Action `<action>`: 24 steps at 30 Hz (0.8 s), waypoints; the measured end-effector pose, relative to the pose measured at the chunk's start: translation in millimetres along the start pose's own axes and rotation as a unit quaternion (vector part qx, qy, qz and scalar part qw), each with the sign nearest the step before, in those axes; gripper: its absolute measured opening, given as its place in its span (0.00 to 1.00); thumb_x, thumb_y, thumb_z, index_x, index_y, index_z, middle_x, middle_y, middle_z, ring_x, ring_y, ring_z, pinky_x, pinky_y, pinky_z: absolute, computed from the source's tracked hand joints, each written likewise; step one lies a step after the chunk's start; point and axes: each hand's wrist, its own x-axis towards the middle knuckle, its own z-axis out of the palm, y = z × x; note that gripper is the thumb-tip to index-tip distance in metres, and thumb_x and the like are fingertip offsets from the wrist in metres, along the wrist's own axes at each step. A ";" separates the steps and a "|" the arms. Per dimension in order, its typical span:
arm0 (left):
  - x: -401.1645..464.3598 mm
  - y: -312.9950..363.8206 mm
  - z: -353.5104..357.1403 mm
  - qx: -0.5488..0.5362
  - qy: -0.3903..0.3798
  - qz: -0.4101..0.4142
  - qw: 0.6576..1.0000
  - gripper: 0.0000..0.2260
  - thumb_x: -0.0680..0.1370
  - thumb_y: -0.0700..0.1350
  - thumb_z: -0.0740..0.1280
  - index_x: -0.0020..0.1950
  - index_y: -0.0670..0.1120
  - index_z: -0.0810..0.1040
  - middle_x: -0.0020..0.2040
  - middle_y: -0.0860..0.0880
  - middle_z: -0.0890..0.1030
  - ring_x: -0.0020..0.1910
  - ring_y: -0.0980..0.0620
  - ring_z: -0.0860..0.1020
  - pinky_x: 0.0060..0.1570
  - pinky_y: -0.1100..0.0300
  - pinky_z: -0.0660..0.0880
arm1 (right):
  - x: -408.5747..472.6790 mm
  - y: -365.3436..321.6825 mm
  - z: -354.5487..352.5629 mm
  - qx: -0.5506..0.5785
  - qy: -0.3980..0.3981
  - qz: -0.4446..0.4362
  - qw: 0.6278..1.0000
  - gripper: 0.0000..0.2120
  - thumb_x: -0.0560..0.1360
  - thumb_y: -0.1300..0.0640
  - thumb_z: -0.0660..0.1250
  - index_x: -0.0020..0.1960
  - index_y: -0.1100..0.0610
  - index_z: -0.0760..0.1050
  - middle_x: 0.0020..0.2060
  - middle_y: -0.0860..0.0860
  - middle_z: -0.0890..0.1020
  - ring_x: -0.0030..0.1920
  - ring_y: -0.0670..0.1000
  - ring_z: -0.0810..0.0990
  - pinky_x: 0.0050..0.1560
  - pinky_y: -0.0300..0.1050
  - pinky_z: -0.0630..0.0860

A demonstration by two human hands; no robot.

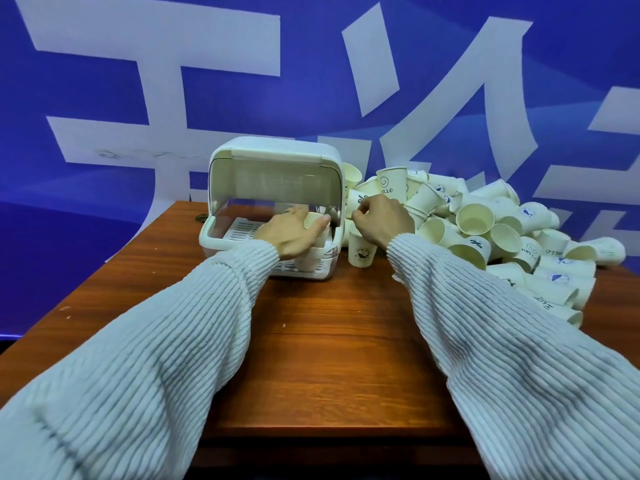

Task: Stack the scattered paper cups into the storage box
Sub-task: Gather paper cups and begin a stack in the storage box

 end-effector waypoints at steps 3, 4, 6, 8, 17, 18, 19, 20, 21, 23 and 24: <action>6.9 -12.4 9.3 0.060 -0.010 0.000 0.998 0.46 0.73 0.71 0.35 0.84 0.46 0.53 0.84 0.48 0.52 0.83 0.48 0.54 0.79 0.40 0.55 | -2.2 10.0 -2.6 0.005 0.006 0.006 1.000 0.12 0.78 0.50 0.63 0.52 0.52 0.83 0.46 0.53 0.83 0.44 0.56 0.77 0.43 0.47 0.71; 6.5 -11.6 9.9 0.077 -0.012 -0.002 0.997 0.42 0.76 0.69 0.37 0.84 0.46 0.53 0.84 0.49 0.51 0.83 0.48 0.53 0.79 0.40 0.55 | -3.6 13.7 -4.4 0.006 0.007 0.007 1.000 0.11 0.78 0.50 0.63 0.52 0.51 0.83 0.46 0.52 0.84 0.45 0.56 0.78 0.43 0.47 0.72; 3.5 -5.0 6.4 0.104 -0.032 -0.010 0.994 0.34 0.82 0.64 0.41 0.84 0.47 0.52 0.85 0.49 0.49 0.83 0.47 0.52 0.79 0.39 0.53 | -7.4 22.7 -10.2 0.011 0.006 0.010 1.000 0.11 0.78 0.50 0.63 0.51 0.51 0.83 0.46 0.53 0.85 0.45 0.56 0.80 0.43 0.47 0.74; 0.5 5.8 0.8 0.138 -0.037 -0.015 0.990 0.31 0.84 0.62 0.45 0.84 0.49 0.52 0.85 0.50 0.48 0.83 0.46 0.48 0.79 0.37 0.49 | -13.0 32.3 -20.3 0.014 0.003 0.011 1.000 0.11 0.78 0.51 0.63 0.51 0.51 0.83 0.45 0.52 0.84 0.45 0.56 0.80 0.44 0.47 0.73; -14.3 113.6 31.7 0.054 0.143 0.184 0.971 0.22 0.81 0.56 0.63 0.71 0.47 0.75 0.69 0.44 0.77 0.68 0.42 0.73 0.64 0.46 0.71 | -34.6 114.6 -81.8 0.003 0.045 0.056 0.997 0.12 0.78 0.52 0.63 0.53 0.50 0.84 0.51 0.52 0.86 0.51 0.57 0.81 0.47 0.47 0.73; -14.0 123.7 39.1 0.041 0.118 0.184 0.975 0.21 0.80 0.55 0.63 0.70 0.47 0.76 0.68 0.44 0.77 0.67 0.42 0.74 0.62 0.46 0.73 | -38.1 122.9 -86.1 -0.006 0.042 0.056 0.998 0.12 0.78 0.52 0.63 0.53 0.50 0.84 0.50 0.51 0.86 0.49 0.56 0.81 0.47 0.48 0.74; -13.9 132.6 46.8 0.023 0.090 0.183 0.979 0.21 0.80 0.54 0.64 0.70 0.46 0.76 0.67 0.44 0.78 0.65 0.42 0.75 0.61 0.47 0.74 | -42.6 130.1 -90.2 -0.015 0.035 0.053 0.998 0.12 0.78 0.52 0.63 0.53 0.50 0.84 0.49 0.50 0.86 0.48 0.55 0.82 0.48 0.49 0.76; -13.5 140.2 54.8 0.007 0.060 0.183 0.981 0.20 0.80 0.54 0.64 0.68 0.46 0.77 0.66 0.44 0.79 0.64 0.43 0.77 0.60 0.47 0.75 | -46.8 137.3 -93.7 -0.023 0.029 0.049 0.998 0.12 0.78 0.52 0.63 0.53 0.50 0.84 0.49 0.50 0.86 0.48 0.54 0.82 0.50 0.51 0.78; -13.7 146.9 63.3 -0.002 0.031 0.187 0.982 0.20 0.79 0.55 0.65 0.67 0.46 0.78 0.65 0.45 0.79 0.63 0.44 0.78 0.60 0.47 0.76 | -51.0 144.5 -96.9 -0.031 0.021 0.046 0.998 0.11 0.77 0.51 0.63 0.53 0.49 0.83 0.49 0.50 0.86 0.49 0.55 0.82 0.53 0.53 0.79; -17.1 158.1 80.1 0.000 -0.003 0.212 0.977 0.22 0.77 0.59 0.65 0.67 0.49 0.78 0.64 0.47 0.79 0.61 0.45 0.78 0.59 0.48 0.76 | -57.3 159.8 -103.5 -0.043 -0.002 0.044 0.998 0.10 0.76 0.50 0.63 0.51 0.47 0.82 0.49 0.50 0.86 0.50 0.54 0.82 0.53 0.55 0.81; -19.4 162.1 87.9 0.002 -0.005 0.231 0.973 0.23 0.77 0.60 0.65 0.67 0.50 0.78 0.64 0.48 0.78 0.62 0.46 0.78 0.59 0.49 0.75 | -59.2 167.6 -106.4 -0.050 -0.016 0.044 0.998 0.09 0.76 0.49 0.63 0.49 0.47 0.82 0.49 0.50 0.85 0.50 0.53 0.81 0.52 0.55 0.81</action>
